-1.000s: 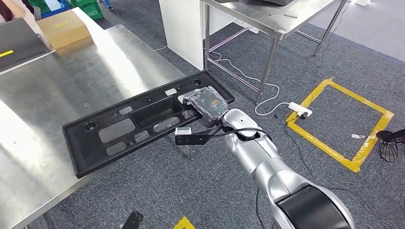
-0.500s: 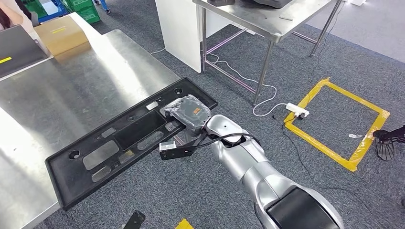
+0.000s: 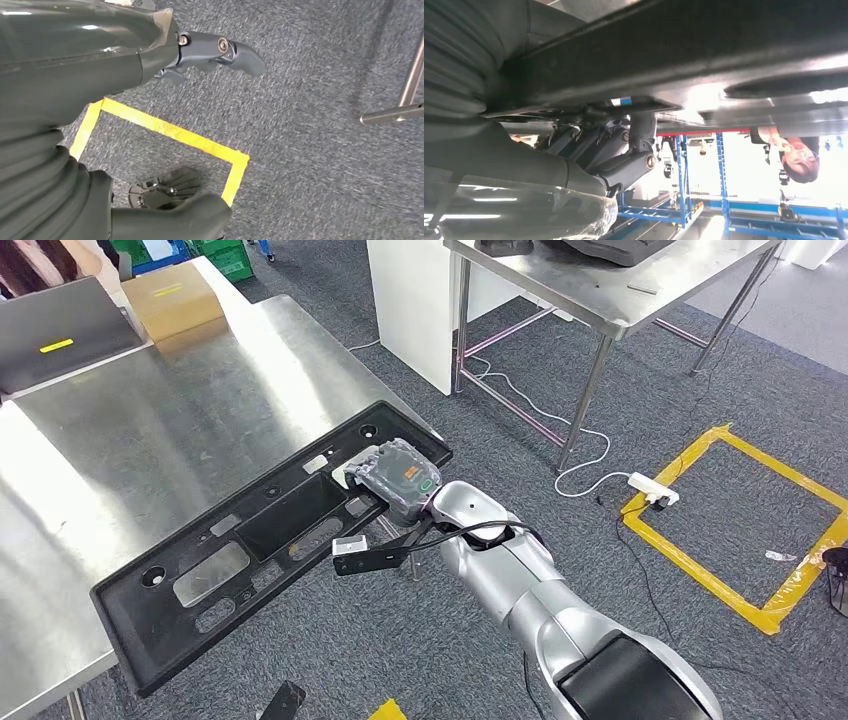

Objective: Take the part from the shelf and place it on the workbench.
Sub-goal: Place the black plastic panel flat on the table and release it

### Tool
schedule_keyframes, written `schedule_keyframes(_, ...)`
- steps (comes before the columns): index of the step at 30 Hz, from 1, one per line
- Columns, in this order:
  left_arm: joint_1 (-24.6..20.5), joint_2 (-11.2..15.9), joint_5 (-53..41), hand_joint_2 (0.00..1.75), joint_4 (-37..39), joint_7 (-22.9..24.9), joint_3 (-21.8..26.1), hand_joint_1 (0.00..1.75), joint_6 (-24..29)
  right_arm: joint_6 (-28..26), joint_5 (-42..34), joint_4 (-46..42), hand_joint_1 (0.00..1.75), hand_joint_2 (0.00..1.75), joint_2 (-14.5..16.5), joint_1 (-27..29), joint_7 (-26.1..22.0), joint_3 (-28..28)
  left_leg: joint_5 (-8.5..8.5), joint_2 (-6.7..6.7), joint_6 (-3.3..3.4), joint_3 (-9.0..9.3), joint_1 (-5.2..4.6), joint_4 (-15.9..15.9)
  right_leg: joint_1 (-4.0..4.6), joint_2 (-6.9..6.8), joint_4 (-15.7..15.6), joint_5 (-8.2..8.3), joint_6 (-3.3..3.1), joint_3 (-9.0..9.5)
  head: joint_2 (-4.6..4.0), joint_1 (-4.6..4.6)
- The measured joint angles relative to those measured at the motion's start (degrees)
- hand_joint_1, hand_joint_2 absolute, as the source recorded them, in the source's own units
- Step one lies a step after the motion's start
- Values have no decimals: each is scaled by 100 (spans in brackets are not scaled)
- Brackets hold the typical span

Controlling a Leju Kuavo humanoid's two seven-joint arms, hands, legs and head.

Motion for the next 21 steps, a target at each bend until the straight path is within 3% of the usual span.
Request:
schedule_keyframes(2,1,5,-5,175,0,4,7,0,2,-55,-41,-3,166,175,15,-3,17,13,-155,269,-26,-137,2,280,2,-65,0,1,-72,-6,0,-13)
schedule_keyframes(4,-13,7,-9,175,0,4,15,0,5,-159,-95,-5,166,175,12,-3,49,17,-517,565,-32,-498,-12,1023,33,-136,-1,-10,-118,-2,0,-21)
schedule_keyframes(6,-12,6,-16,175,0,4,30,0,5,-223,-119,-4,166,175,-10,7,73,19,-782,627,-23,-881,-12,1766,69,-212,2,-22,-137,0,0,-19)
schedule_keyframes(7,-8,7,-19,175,0,5,40,0,4,-232,-121,-4,166,175,-20,14,78,22,-758,630,-7,-942,-12,1863,83,-240,3,-28,-143,4,0,-21)
schedule_keyframes(8,-5,8,-20,175,0,6,49,0,4,-232,-126,-4,166,175,-26,17,79,27,-622,632,16,-876,-13,1706,92,-260,3,-31,-146,11,0,-20)
schedule_keyframes(11,-9,17,-19,175,-2,11,63,0,6,-227,-148,-5,166,175,-20,1,93,41,-88,704,109,-291,-49,523,122,-285,4,-44,-142,32,0,-17)
schedule_keyframes(13,-13,19,-19,175,-1,17,70,0,6,-225,-149,-4,166,175,-16,-17,131,46,-33,734,138,-139,-101,204,143,-301,2,-57,-116,24,0,-16)
schedule_keyframes(16,-12,20,-19,175,-2,28,89,0,6,-225,-129,-6,166,175,-18,-27,174,59,-18,674,199,-125,-125,172,143,-326,34,-95,-32,0,0,-11)
schedule_keyframes(18,-17,16,-19,175,-4,31,101,0,5,-223,-127,-8,166,175,-27,-38,176,68,7,642,265,-90,-120,137,141,-284,442,-293,-24,-190,0,-4)
schedule_keyframes(21,-16,9,-20,175,-3,41,110,0,-3,-207,-157,2,166,175,-70,-15,176,78,-4,579,311,-86,-150,139,129,-227,1659,-726,-57,-813,0,3)
